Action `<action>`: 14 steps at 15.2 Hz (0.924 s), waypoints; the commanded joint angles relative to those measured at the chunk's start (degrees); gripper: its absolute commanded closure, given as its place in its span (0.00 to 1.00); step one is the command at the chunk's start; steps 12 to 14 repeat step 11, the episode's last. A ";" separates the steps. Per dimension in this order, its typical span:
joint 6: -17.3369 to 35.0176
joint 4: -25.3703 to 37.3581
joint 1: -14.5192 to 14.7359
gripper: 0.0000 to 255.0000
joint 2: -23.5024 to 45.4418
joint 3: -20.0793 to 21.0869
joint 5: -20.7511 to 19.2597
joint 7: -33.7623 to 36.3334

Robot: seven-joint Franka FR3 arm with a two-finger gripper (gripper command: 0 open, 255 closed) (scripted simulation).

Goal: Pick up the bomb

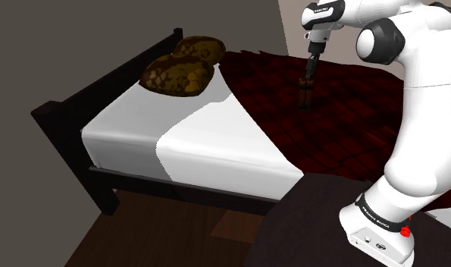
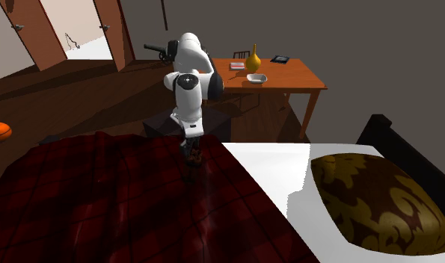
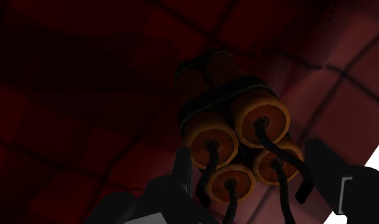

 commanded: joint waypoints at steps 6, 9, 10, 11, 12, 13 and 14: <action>-5.39 5.44 -0.74 1.00 -0.10 -0.17 -0.13 0.11; -7.87 8.24 -1.18 1.00 0.17 -0.19 -0.07 0.15; -8.01 8.39 -1.21 1.00 0.19 -0.19 -0.06 0.15; -8.00 8.38 -1.21 1.00 0.18 -0.19 -0.07 0.15; -8.00 8.38 -1.21 1.00 0.18 -0.19 -0.07 0.15; -8.00 8.38 -1.21 1.00 0.18 -0.19 -0.07 0.15; -8.00 8.38 -1.21 1.00 0.18 -0.19 -0.07 0.15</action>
